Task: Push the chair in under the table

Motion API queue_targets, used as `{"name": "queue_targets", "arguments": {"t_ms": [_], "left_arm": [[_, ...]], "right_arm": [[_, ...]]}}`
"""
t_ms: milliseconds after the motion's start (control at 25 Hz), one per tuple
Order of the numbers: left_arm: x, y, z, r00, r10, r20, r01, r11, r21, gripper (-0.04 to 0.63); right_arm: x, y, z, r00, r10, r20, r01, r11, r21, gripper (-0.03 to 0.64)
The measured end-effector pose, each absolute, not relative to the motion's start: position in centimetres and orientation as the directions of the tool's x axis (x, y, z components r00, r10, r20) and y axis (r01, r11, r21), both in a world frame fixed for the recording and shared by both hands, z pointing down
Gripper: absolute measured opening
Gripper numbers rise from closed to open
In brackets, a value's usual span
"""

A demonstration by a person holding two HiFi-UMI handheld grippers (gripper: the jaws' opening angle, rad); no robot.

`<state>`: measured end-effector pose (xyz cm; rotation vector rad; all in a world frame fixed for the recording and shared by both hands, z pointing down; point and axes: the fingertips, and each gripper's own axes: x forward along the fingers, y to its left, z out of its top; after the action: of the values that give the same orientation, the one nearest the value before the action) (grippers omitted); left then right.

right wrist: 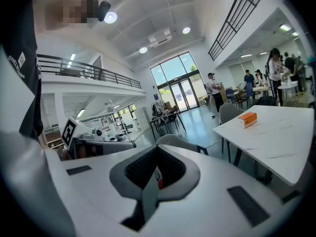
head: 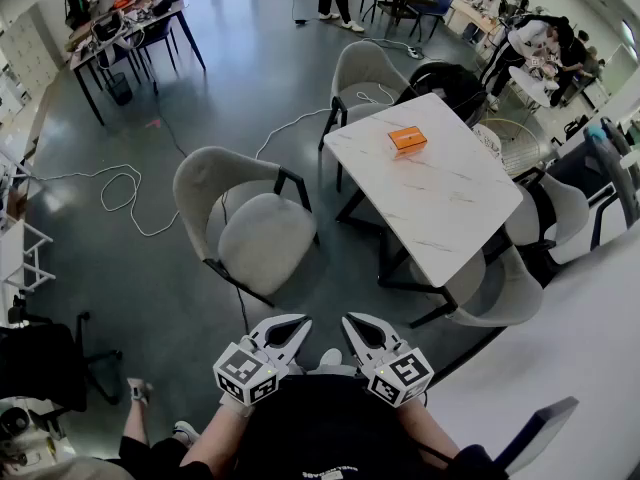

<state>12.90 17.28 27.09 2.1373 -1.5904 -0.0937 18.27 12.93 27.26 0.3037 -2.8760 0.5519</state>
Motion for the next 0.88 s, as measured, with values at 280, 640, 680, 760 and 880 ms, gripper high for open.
{"name": "queue_targets", "arguments": {"t_ms": [280,640,680,760,880], "left_arm": [[15.6,16.3,27.9,0.356,-0.899,0.253,-0.884,-0.236,0.404,0.004],[18.2,14.2,27.5,0.381,-0.889,0.252,-0.886,-0.274,0.373,0.005],[18.6,14.1,27.6,0.389,-0.885,0.258,-0.887,-0.283,0.366,0.005],[19.3,13.7,27.9,0.387,-0.880,0.274,-0.891,-0.282,0.355,0.005],[20.1,13.2,28.3,0.360,-0.887,0.288,-0.900,-0.249,0.358,0.005]], "right_arm": [[19.5,12.2,27.3,-0.966,-0.124,0.225,-0.199,0.916,-0.347,0.011],[21.1,10.2,26.7,-0.974,-0.113,0.195,-0.175,0.923,-0.342,0.012],[21.3,10.0,26.7,-0.976,-0.108,0.191,-0.170,0.922,-0.348,0.012],[21.9,9.4,26.8,-0.978,-0.102,0.180,-0.161,0.919,-0.359,0.012],[22.8,8.5,26.8,-0.982,-0.099,0.162,-0.156,0.906,-0.393,0.012]]}}
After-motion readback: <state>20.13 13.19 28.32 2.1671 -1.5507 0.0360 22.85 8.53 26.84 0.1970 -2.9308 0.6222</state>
